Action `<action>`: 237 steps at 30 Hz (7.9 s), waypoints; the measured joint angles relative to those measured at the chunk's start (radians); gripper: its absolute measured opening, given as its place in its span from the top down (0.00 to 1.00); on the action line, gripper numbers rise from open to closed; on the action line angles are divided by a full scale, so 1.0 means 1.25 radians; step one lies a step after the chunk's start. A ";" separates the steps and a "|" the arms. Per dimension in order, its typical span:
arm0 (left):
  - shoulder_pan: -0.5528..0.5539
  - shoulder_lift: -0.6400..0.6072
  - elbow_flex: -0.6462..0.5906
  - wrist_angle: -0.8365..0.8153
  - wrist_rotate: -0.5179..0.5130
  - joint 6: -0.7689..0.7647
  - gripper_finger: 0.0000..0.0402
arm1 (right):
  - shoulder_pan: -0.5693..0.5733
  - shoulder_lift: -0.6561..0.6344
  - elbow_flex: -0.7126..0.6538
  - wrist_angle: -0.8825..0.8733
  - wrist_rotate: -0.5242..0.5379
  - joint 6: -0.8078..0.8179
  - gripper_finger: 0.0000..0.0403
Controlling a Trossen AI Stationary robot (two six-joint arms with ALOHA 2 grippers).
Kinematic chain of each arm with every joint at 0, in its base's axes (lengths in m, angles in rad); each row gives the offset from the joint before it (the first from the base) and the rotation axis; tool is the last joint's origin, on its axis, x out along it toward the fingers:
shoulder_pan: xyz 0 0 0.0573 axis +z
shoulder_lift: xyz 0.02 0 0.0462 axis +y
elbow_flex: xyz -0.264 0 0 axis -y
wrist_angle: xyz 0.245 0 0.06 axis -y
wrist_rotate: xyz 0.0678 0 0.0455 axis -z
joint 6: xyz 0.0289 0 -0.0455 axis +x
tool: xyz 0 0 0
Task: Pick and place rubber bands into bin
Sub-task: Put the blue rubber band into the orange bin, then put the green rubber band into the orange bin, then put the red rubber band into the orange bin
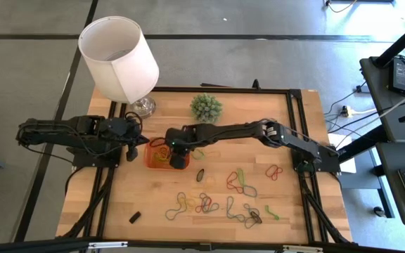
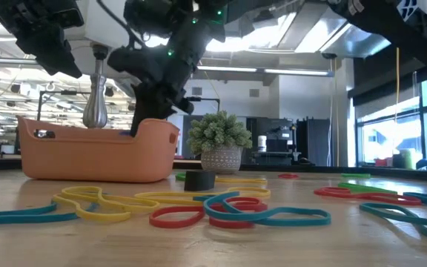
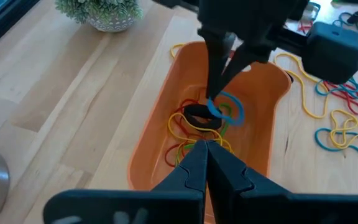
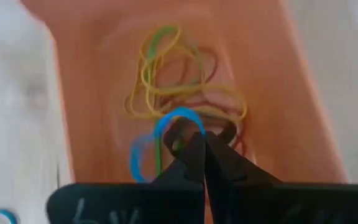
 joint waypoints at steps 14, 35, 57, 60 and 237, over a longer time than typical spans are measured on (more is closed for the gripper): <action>0.000 0.000 0.000 0.000 0.002 0.001 1.00 | 0.006 0.003 0.000 -0.015 -0.008 0.004 0.83; 0.000 0.000 0.000 0.003 0.015 0.002 1.00 | 0.004 -0.052 0.116 -0.222 -0.015 -0.082 0.85; -0.074 0.265 0.034 0.203 0.052 -0.008 0.99 | 0.025 -0.631 -0.797 0.249 -0.014 0.092 0.98; -0.093 0.364 0.104 0.195 0.030 -0.019 1.00 | 0.045 -0.736 -0.946 0.304 -0.014 0.154 0.99; 0.040 0.473 0.248 -0.076 0.139 0.347 1.00 | 0.226 -0.463 -0.763 0.021 -0.064 0.110 0.74</action>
